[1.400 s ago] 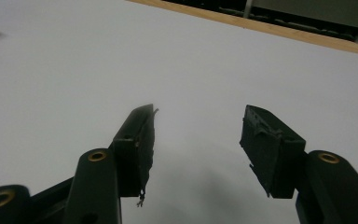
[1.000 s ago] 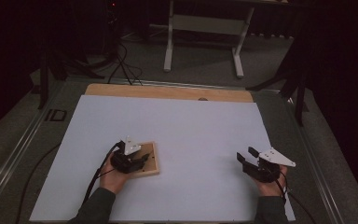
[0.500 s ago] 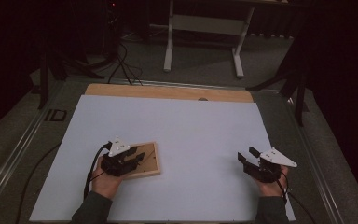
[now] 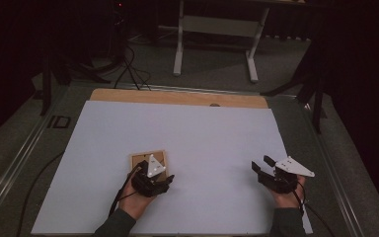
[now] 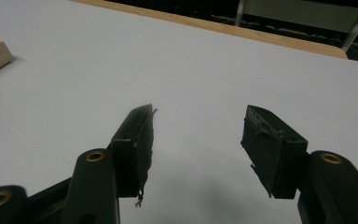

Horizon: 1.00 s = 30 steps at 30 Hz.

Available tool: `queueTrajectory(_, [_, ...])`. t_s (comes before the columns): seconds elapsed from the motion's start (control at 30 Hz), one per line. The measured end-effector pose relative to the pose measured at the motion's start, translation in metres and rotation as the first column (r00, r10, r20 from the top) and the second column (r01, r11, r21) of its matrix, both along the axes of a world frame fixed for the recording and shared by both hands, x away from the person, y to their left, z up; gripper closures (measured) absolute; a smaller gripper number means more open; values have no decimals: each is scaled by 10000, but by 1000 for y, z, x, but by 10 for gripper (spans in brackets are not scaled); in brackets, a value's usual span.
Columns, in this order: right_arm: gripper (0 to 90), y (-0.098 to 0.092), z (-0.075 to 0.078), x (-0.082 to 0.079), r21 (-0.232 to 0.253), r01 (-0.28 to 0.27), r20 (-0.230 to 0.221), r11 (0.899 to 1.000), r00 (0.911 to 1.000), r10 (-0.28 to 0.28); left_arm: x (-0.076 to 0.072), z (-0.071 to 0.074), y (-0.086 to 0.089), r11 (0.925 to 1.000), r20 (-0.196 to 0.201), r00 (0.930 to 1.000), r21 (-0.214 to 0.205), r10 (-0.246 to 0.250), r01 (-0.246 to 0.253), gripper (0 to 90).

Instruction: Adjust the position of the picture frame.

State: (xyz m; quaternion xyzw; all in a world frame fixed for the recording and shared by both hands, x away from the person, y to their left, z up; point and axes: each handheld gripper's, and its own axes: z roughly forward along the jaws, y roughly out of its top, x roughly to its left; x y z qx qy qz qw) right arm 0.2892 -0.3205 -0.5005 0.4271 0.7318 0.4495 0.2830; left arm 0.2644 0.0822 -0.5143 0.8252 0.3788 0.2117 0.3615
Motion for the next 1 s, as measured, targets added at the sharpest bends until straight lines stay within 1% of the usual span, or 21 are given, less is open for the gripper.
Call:
queueTrajectory(0.07, [428, 0, 0, 0, 5, -3, -1, 10000, 10000, 3, -1, -3, -4, 9993, 241, 9996, 317, 166, -173, 456])
queueTrajectory(0.2, [427, 0, 0, 0, -8, -4, -12, 10000, 10000, 4, 1, -7, -8, 9985, 113, 9995, 463, 290, -295, 446])
queueTrajectory(0.27, [427, 0, 0, 0, -9, -10, -14, 10000, 10000, 10, 0, -8, -10, 9981, 182, 9992, 499, 348, -356, 441])
queueTrajectory(0.33, [427, 0, 0, 0, -16, -10, -14, 10000, 10000, 10, 0, -8, -12, 9969, 258, 9989, 660, 400, -416, 447])
queueTrajectory(0.37, [427, 0, 0, 0, -17, -12, -15, 10000, 10000, 12, 0, -8, -13, 9959, 312, 9987, 791, 411, -434, 461])
queueTrajectory(0.43, [426, 0, 0, 0, -22, -11, -17, 10000, 10000, 11, -1, -7, -15, 9958, 323, 9988, 824, 369, -395, 493])
queueTrajectory(0.47, [426, 1, 0, 0, -28, -9, -22, 10000, 10000, 9, -1, -7, -16, 9961, 376, 9987, 801, 354, -383, 541])
queueTrajectory(0.5, [426, 1, 0, 0, -30, -7, -25, 10000, 10000, 7, -2, -6, -17, 9949, 403, 9983, 898, 431, -466, 585])
queueTrajectory(0.53, [425, 1, 0, 0, -34, -6, -29, 10000, 10000, 6, -2, -6, -17, 9946, 400, 9982, 920, 453, -489, 591])
queueTrajectory(0.63, [425, 1, 0, 0, -38, -10, -32, 10000, 10000, 10, 0, -5, -15, 9962, 293, 9984, 698, 494, -513, 617])
queueTrajectory(0.67, [425, 1, 0, 0, -37, 0, -34, 10000, 10000, 0, 0, -5, -14, 9964, 237, 9987, 703, 461, -477, 626])
queueTrajectory(0.8, [425, 1, -1, 0, -79, -40, -36, 10000, 10000, 40, 2, -5, -14, 9976, 231, 9988, 518, 439, -451, 685])
queueTrajectory(1.0, [425, 2, -1, 0, -108, -54, -54, 9999, 10000, 54, 0, -5, -18, 9980, 336, 9994, 629, 91, -112, 775])
